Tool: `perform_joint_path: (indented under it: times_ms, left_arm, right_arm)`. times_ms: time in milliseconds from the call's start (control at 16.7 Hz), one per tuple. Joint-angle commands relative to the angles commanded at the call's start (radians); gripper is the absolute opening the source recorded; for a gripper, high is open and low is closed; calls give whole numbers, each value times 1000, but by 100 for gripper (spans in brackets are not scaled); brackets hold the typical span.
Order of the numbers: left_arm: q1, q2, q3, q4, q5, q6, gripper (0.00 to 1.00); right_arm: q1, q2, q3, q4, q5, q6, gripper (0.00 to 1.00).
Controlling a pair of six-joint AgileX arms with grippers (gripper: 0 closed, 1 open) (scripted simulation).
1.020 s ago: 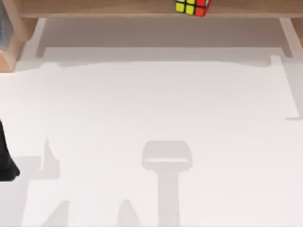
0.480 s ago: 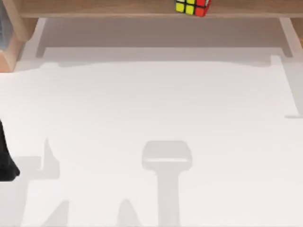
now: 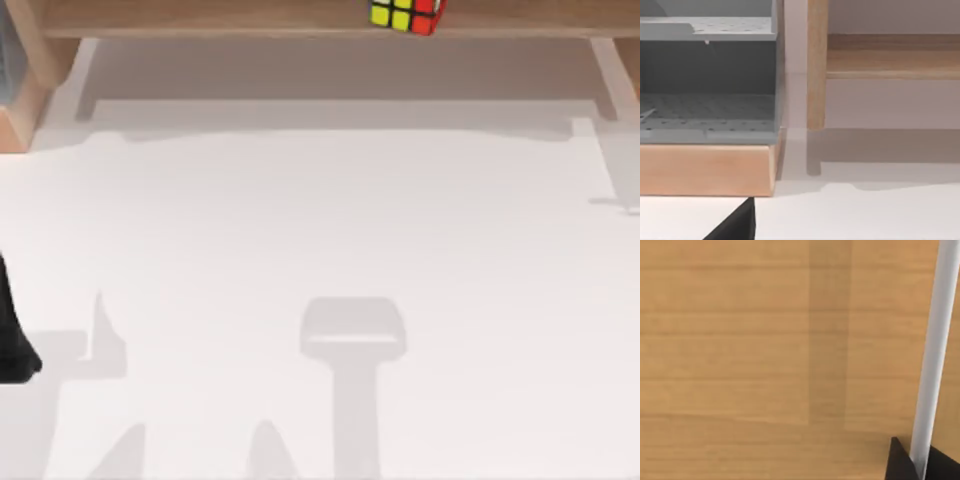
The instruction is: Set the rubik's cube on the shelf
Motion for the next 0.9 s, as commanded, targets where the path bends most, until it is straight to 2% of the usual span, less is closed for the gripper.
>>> perform_joint_path:
  times_ms: [300, 660, 900]
  left_arm:
    - [0, 0, 0, 0, 0, 0, 100]
    - [0, 0, 0, 0, 0, 0, 100]
    - [0, 0, 0, 0, 0, 0, 100]
  right_arm:
    - [2, 4, 13, -9, 4, 7, 0]
    - [67, 86, 211, -122, 73, 2, 0]
    - [80, 103, 245, -146, 86, 1, 0]
